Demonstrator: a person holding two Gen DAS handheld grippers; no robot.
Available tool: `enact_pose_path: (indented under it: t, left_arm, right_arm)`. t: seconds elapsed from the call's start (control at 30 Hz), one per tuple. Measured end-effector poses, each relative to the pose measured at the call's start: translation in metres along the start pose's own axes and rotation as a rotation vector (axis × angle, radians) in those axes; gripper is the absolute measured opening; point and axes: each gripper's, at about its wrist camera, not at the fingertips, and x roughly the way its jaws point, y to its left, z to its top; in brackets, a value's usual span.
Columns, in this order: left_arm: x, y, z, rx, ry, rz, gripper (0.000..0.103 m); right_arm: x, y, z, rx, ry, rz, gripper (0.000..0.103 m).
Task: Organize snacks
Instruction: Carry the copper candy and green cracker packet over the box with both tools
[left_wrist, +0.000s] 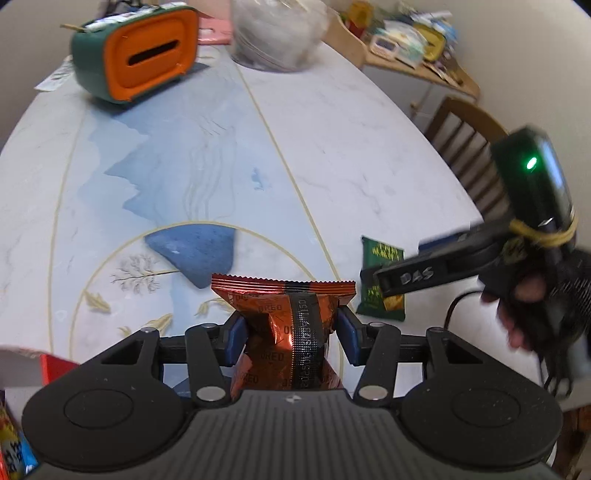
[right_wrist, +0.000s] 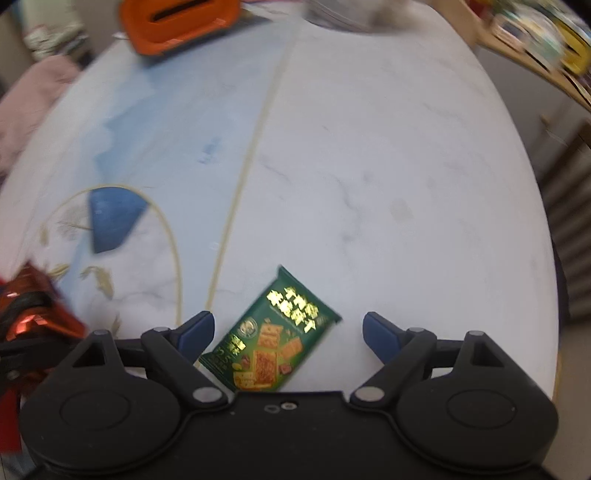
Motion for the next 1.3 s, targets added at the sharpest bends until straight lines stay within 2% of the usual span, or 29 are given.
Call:
enact_pose_path:
  t: [0.17,0.27,0.5,0.83,1.07,1.3]
  left_arm:
    - [-0.014,0.007,-0.003,-0.052,-0.036,-0.006,0.05]
    - [-0.02,0.008,-0.006,-0.063,-0.048,-0.008,0.05]
    - [-0.03,0.009,-0.014,-0.076,-0.068,-0.018,0.05]
    - [-0.054,0.006,-0.034,-0.115,-0.077,-0.004,0.05]
    - [-0.087,0.005,-0.057,-0.156,-0.102,0.001,0.05]
    - [-0.129,0.004,-0.083,-0.184,-0.116,0.03,0.05]
  right_arm:
    - [0.016,0.015,-0.002,0.07,0.036,-0.058,0.073]
    - [0.02,0.022,-0.001,0.092,0.032,-0.092,0.069]
    - [0.015,0.033,-0.005,0.08,0.004,-0.088,0.046]
    - [-0.011,0.025,-0.038,0.071,-0.032,0.002,0.043]
    - [-0.058,0.029,-0.073,0.049,-0.091,0.056,0.043]
    - [-0.111,0.052,-0.102,-0.006,-0.147,0.113,0.043]
